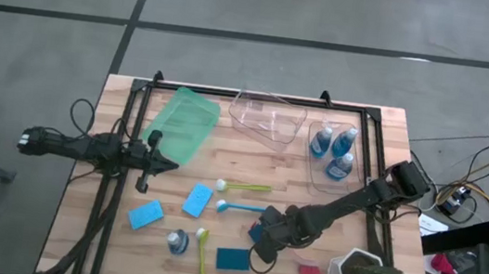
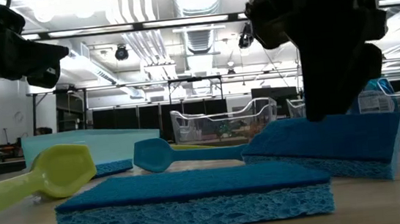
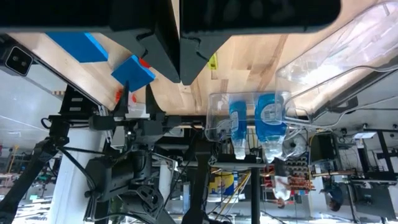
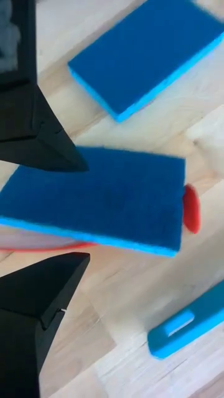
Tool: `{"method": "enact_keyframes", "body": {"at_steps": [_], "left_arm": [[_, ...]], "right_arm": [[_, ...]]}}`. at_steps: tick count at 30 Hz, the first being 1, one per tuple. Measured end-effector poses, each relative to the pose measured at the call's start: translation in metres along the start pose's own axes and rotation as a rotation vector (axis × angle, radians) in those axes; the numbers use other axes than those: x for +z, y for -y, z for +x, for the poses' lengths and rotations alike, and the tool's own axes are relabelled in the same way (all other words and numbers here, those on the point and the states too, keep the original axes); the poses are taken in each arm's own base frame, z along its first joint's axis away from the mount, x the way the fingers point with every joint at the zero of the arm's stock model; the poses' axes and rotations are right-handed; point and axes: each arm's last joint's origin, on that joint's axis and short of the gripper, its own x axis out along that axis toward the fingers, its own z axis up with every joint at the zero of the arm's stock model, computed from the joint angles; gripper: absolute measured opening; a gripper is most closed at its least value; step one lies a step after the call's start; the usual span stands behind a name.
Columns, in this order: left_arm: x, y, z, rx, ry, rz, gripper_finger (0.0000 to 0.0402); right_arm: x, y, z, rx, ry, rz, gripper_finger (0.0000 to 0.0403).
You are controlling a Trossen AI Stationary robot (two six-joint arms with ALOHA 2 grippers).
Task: Pick & Place Kitchen Sink Supplies
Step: Put the blue sponge wipe into the left transparent bin
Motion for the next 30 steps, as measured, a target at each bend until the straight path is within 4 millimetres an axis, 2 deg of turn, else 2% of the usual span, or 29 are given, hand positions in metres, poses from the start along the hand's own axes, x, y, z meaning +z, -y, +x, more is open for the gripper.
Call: {"method": "enact_keyframes", "body": {"at_steps": [7, 18, 25, 30], "left_arm": [[0.000, 0.000, 0.000, 0.001, -0.001, 0.000, 0.0000], [0.000, 0.000, 0.000, 0.000, -0.001, 0.000, 0.0000], [0.000, 0.000, 0.000, 0.000, -0.001, 0.000, 0.0000], [0.000, 0.000, 0.000, 0.000, -0.001, 0.000, 0.0000]], "right_arm": [[0.000, 0.000, -0.001, -0.002, -0.001, -0.009, 0.0161], [0.000, 0.000, -0.001, -0.003, 0.000, -0.051, 0.0019], [0.002, -0.002, -0.003, 0.004, 0.005, -0.074, 0.0009], [0.008, -0.012, -0.013, 0.024, 0.040, -0.117, 0.0009]]}}
